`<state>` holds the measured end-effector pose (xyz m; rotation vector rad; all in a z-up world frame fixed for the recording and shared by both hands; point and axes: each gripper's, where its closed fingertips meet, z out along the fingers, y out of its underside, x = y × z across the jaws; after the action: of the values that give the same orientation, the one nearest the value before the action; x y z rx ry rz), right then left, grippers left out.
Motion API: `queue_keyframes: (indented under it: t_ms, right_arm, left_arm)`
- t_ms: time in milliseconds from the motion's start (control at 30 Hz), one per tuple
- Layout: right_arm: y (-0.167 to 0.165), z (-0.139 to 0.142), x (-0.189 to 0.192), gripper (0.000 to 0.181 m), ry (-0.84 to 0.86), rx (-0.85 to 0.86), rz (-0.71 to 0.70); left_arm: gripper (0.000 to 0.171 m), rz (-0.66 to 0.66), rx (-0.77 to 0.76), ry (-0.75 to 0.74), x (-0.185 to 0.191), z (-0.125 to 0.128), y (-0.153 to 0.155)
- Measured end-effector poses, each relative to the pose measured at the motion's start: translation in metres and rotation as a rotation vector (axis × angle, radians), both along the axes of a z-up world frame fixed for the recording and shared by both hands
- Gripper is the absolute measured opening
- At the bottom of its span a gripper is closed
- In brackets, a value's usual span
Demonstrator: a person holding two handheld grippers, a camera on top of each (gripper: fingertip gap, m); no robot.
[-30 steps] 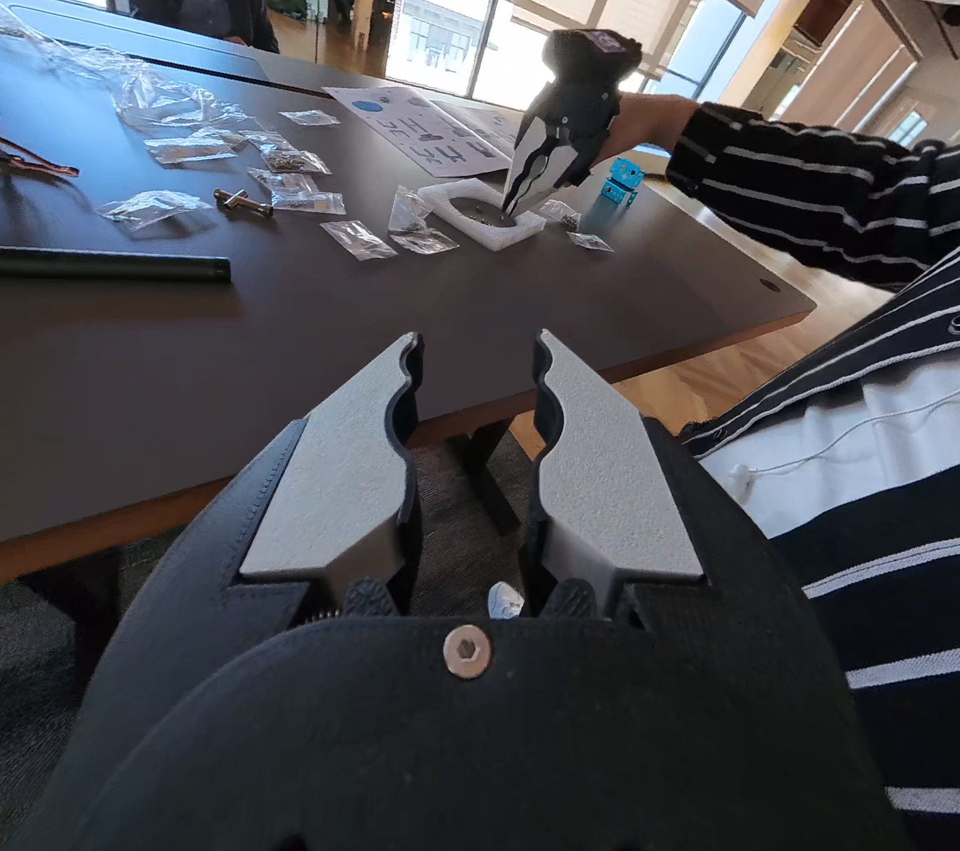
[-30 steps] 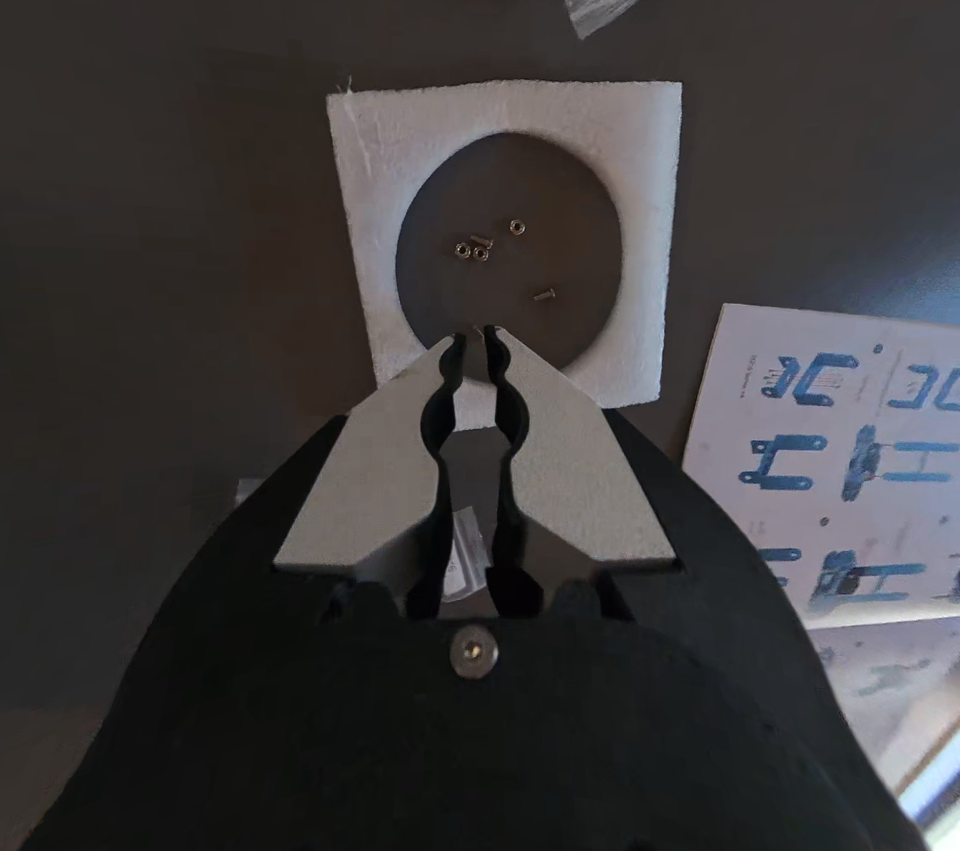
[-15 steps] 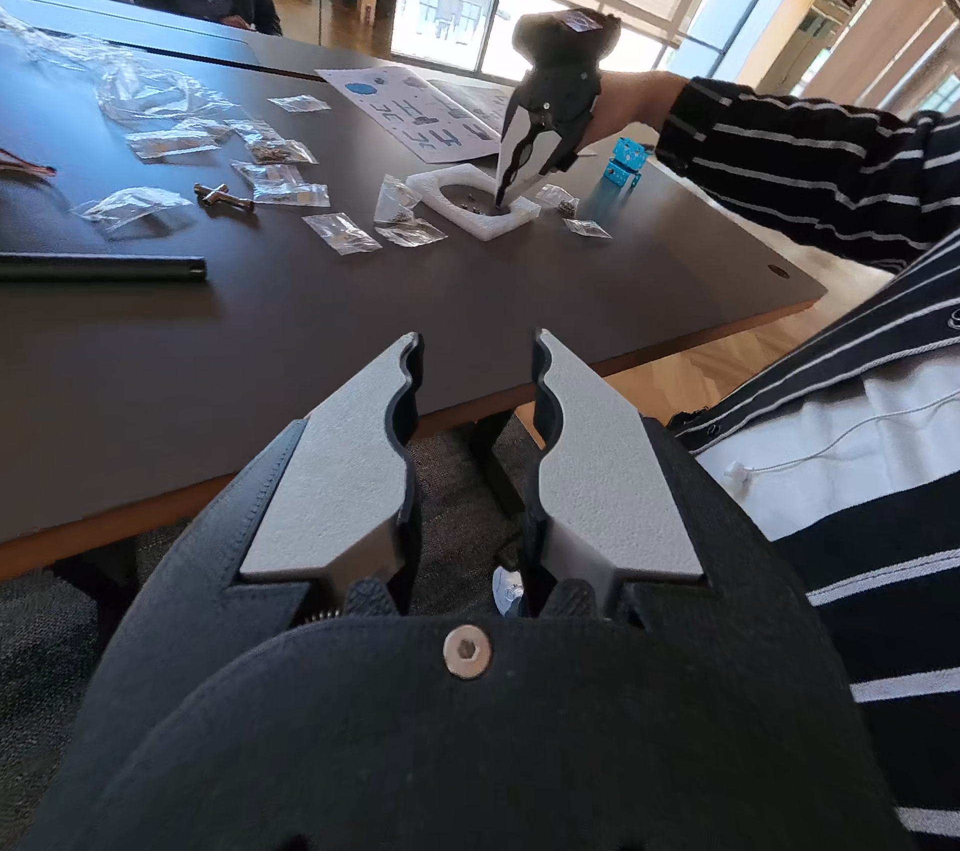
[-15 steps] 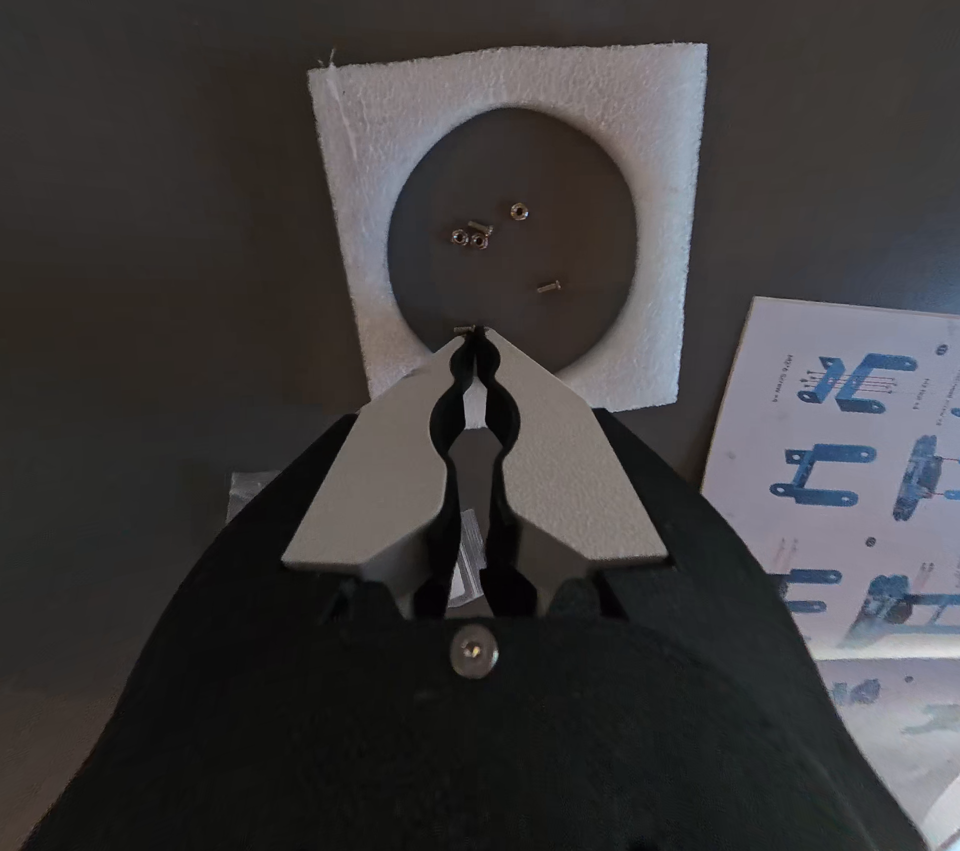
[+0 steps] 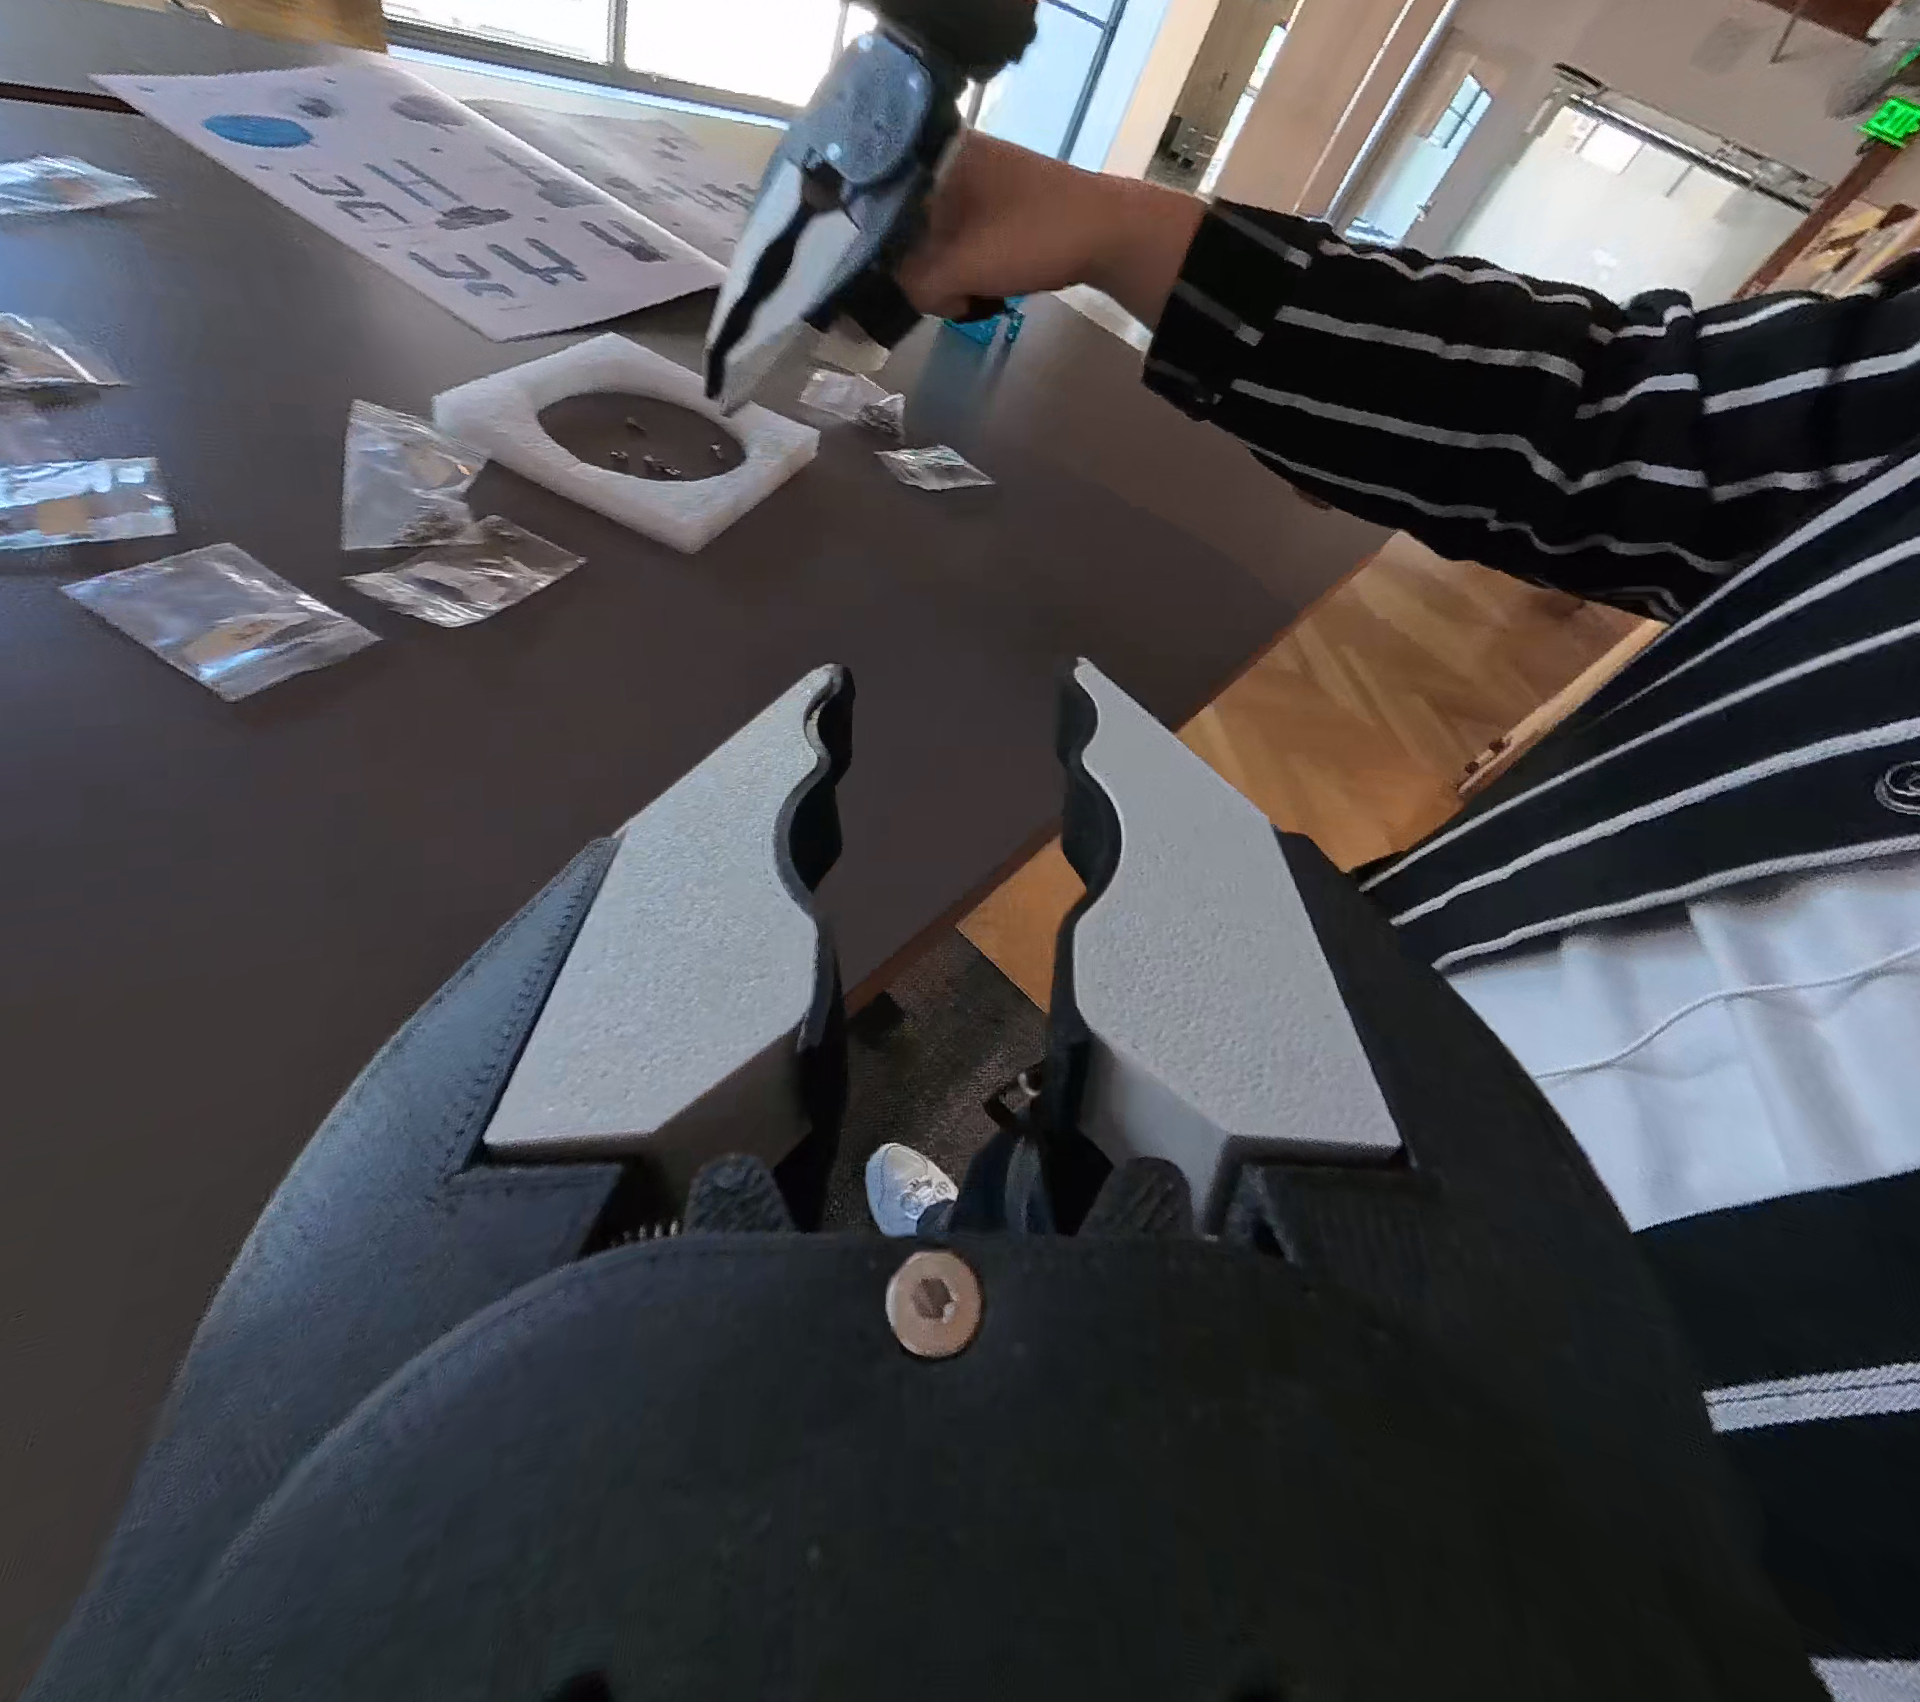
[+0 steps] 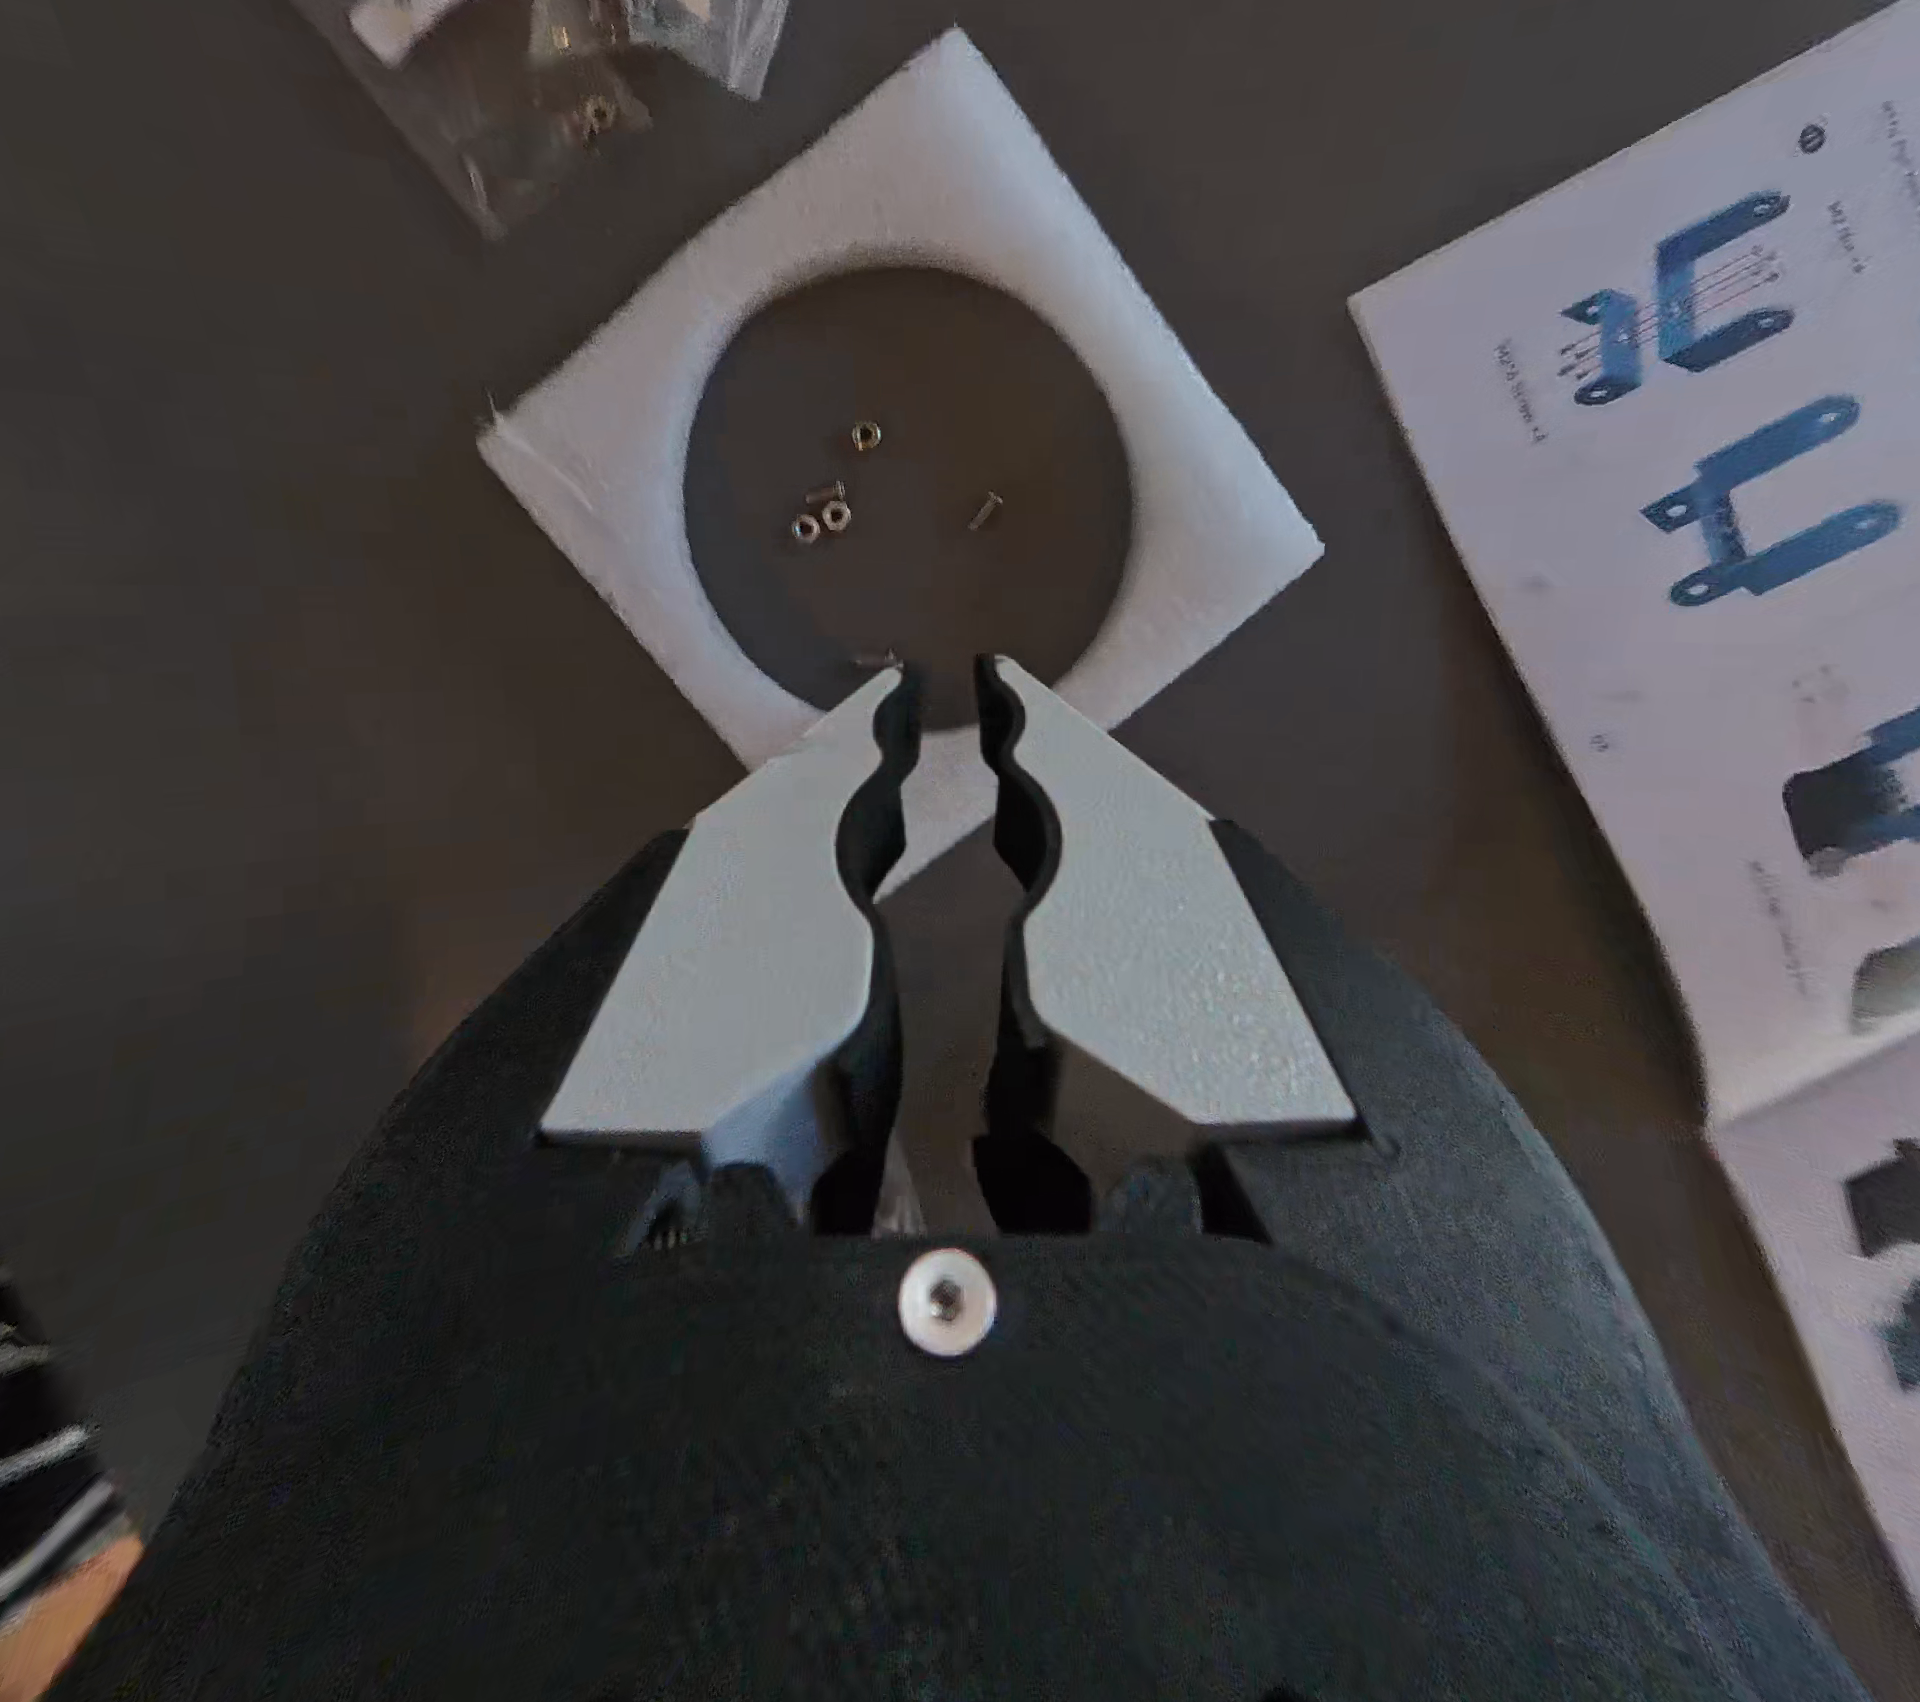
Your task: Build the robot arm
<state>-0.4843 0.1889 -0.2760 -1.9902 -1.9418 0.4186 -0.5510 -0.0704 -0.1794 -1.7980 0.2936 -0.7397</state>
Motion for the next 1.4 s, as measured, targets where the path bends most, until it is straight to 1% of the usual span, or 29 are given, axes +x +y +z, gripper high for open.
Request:
queue_keyframes:
  t_ms: [67,167,233,267,333,400,433,567,767,900,1200,1400]
  right_arm:
    - [-0.001,0.006,-0.009,0.010,0.048,-0.050,-0.061]
    - [-0.009,0.005,-0.007,0.013,-0.004,-0.167,-0.190]
    - [-0.009,0.008,-0.005,0.006,-0.018,-0.188,-0.297]
    - [-0.012,0.009,-0.004,0.006,-0.033,-0.205,-0.332]
    - [-0.018,0.008,-0.004,0.006,-0.062,-0.249,-0.380]
    - [-0.015,0.004,-0.003,0.006,-0.099,-0.236,-0.414]
    - [-0.013,0.002,-0.002,0.007,-0.117,-0.232,-0.426]
    - [-0.023,-0.005,-0.004,0.012,-0.153,-0.306,-0.455]
    - [-0.018,-0.009,-0.002,0.011,-0.176,-0.267,-0.486]
    - [-0.021,-0.018,0.003,0.012,-0.234,-0.269,-0.499]
    - [-0.013,-0.017,-0.003,0.013,-0.202,-0.282,-0.536]
    - [-0.010,-0.018,-0.004,0.009,-0.204,-0.262,-0.538]
  left_arm:
    - [0.038,-0.013,-0.017,0.010,0.007,-0.005,-0.005]
    - [0.038,-0.005,-0.053,0.018,0.009,-0.014,-0.015]
    - [0.039,0.015,-0.075,0.019,0.008,-0.018,-0.021]
    - [0.038,0.026,-0.079,0.020,0.007,-0.020,-0.024]
    - [0.038,0.045,-0.083,0.009,0.005,-0.020,-0.029]
    - [0.038,0.055,-0.083,-0.012,0.003,-0.018,-0.032]
    - [0.038,0.057,-0.081,-0.019,0.002,-0.017,-0.033]
    - [0.039,0.065,-0.071,-0.019,-0.002,-0.015,-0.034]
    - [0.040,0.066,-0.056,-0.008,-0.008,-0.012,-0.035]
    - [0.040,0.050,-0.054,-0.013,-0.009,-0.011,-0.034]
    - [0.040,0.039,-0.046,-0.010,-0.017,-0.009,-0.035]
    - [0.039,0.040,-0.051,-0.011,-0.021,-0.010,-0.035]
